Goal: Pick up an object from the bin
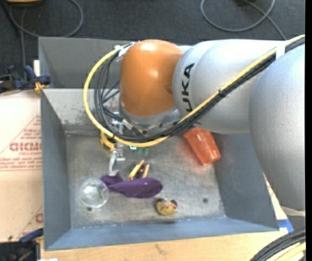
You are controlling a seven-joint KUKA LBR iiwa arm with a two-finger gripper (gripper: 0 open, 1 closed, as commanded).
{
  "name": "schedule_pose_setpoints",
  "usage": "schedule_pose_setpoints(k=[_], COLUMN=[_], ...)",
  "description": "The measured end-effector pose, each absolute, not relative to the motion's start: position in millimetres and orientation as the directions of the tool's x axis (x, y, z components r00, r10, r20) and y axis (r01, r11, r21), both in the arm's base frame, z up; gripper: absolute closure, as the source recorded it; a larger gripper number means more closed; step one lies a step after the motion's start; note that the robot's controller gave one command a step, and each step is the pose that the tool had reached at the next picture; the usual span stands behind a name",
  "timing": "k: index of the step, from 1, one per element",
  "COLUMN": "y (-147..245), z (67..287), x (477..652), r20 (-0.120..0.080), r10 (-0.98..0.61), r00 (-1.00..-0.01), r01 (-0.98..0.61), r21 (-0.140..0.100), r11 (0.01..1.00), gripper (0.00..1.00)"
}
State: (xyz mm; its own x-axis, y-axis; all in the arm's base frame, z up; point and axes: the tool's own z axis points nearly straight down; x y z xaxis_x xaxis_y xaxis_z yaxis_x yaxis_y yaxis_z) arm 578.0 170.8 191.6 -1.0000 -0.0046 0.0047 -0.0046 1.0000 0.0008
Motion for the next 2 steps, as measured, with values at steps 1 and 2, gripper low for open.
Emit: schedule_pose_setpoints(k=[1, 2], y=[170, 134], z=[196, 123], x=[579.9, 561.7], r20=[-0.003, -0.006], r10=[0.000, -0.090], r00=[-1.000, -0.996], r01=[0.000, -0.090], r21=[0.002, 0.000], r11=[1.000, 0.996], gripper=[0.00, 0.00])
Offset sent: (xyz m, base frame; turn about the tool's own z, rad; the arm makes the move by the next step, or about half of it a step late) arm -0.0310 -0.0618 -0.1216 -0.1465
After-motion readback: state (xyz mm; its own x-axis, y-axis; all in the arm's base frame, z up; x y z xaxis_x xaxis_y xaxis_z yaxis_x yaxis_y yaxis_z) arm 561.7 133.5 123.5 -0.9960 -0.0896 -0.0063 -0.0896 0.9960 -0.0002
